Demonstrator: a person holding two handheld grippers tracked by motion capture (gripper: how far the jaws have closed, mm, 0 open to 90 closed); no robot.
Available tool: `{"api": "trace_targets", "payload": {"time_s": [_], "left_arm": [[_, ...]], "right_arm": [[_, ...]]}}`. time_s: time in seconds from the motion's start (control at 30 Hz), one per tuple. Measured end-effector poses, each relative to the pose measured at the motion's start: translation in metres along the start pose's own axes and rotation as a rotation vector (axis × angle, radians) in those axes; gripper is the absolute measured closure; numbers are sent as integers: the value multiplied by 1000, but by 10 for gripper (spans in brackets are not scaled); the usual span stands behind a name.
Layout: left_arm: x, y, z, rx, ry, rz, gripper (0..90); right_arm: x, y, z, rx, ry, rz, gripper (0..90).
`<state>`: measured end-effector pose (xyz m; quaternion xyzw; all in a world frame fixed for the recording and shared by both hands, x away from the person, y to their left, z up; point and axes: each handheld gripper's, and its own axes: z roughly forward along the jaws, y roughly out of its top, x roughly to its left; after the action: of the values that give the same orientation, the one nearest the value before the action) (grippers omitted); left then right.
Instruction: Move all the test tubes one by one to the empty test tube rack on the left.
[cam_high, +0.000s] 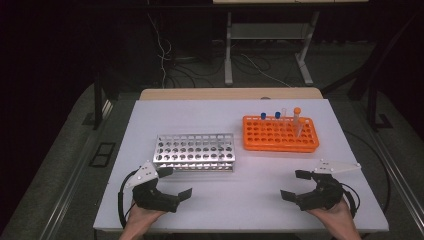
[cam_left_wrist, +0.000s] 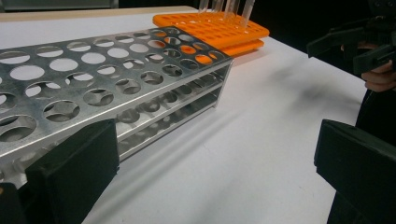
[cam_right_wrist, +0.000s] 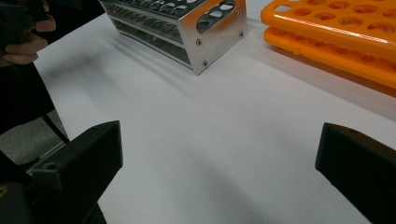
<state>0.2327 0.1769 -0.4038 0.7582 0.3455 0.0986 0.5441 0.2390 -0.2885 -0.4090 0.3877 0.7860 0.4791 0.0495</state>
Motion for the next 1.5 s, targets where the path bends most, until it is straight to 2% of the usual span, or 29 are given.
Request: {"api": "trace_targets", "payload": {"time_s": [0.17, 0.5, 1.03, 1.5], "left_arm": [[1, -1, 1, 8, -2, 2, 0], [3, -1, 2, 15, 0, 4, 0], [8, -2, 3, 24, 9, -10, 0], [7, -3, 3, 32, 9, -8, 0]], "right_arm": [[-1, 0, -1, 0, 12, 0, 40], [-4, 0, -3, 8, 8, 14, 40], [-9, 1, -7, 68, -16, 18, 39], [-20, 23, -7, 117, -35, -4, 40]]}}
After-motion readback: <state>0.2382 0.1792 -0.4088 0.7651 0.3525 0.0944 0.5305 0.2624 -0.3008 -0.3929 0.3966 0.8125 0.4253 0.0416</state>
